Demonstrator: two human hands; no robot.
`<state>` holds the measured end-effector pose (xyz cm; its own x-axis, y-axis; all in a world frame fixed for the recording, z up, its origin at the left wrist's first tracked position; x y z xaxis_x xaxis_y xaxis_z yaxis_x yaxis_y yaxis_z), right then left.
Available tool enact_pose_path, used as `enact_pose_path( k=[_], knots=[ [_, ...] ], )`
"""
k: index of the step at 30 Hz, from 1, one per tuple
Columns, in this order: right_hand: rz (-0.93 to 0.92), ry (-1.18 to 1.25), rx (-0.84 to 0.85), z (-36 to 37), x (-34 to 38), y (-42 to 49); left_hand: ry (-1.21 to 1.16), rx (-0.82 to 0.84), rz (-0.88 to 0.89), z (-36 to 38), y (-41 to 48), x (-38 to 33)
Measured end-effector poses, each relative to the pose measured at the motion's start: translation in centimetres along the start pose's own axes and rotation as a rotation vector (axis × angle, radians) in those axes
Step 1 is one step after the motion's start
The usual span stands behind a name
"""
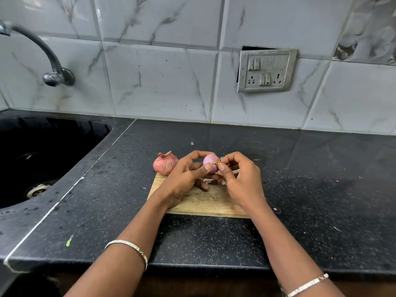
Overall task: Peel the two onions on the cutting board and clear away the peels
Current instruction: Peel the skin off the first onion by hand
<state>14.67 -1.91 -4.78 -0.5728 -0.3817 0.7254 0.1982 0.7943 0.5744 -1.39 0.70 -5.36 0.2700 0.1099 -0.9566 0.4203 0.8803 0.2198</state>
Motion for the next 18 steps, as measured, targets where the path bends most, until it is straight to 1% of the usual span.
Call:
enact_pose_path(
  k=[4, 8, 13, 18],
  knots=[
    [-0.051, -0.048, 0.041, 0.2, -0.4, 0.1, -0.008, 0.007, 0.005, 0.0, 0.0, 0.0],
    [-0.058, -0.016, 0.071, 0.4, -0.2, -0.1, -0.005, -0.004, 0.012, 0.0, 0.0, 0.0],
    [-0.023, 0.12, 0.019, -0.2, 0.5, -0.2, 0.007, -0.031, 0.019, 0.0, 0.1, 0.1],
    [-0.044, 0.091, 0.006, -0.2, 0.3, 0.0, 0.038, -0.026, 0.035, 0.0, 0.0, 0.0]
  ],
)
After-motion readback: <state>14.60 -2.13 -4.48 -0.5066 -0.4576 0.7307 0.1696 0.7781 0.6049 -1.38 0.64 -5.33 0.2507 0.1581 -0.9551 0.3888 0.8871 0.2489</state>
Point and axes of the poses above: each hand's wrist, its own y-axis towards the middle knuckle, its own z-axis out of the palm, x = y × z, the point moved 2 cm from there along y, towards the middle knuckle, and after that the axes turned 3 degrees about -x, right-handed, at the moved point
